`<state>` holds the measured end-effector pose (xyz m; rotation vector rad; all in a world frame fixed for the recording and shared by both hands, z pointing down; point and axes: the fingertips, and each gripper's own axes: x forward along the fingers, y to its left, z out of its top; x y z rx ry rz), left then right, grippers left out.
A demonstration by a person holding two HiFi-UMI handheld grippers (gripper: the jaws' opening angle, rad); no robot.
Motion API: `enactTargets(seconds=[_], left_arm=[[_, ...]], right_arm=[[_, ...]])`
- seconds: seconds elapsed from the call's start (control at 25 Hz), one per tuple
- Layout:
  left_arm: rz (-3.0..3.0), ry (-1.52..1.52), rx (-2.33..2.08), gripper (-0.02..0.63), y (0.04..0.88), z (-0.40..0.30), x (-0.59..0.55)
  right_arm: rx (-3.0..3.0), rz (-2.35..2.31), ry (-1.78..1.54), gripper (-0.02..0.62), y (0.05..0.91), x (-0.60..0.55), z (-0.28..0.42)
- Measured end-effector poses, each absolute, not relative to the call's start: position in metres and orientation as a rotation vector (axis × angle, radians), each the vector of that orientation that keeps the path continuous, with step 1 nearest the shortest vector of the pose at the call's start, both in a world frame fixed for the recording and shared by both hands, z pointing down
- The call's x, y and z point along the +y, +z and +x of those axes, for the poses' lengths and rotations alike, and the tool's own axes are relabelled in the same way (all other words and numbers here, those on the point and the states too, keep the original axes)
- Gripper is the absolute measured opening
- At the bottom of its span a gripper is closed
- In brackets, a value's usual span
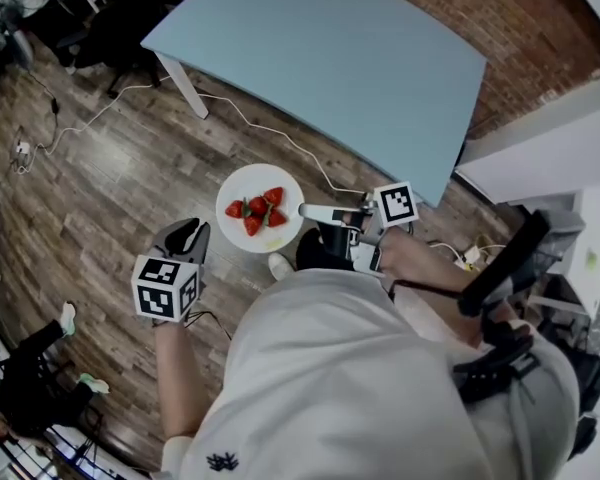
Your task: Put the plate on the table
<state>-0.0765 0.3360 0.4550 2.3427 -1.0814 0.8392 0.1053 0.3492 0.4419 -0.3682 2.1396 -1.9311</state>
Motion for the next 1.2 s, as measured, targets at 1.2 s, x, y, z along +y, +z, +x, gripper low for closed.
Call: enactTargets(seconds=[1.2], left_arm=[[2.399, 0.834, -0.975, 0.066, 0.428, -0.045, 0.13]], right_arm=[[2.119, -0.439, -1.866, 0.014, 0.459, 0.07, 0.109]])
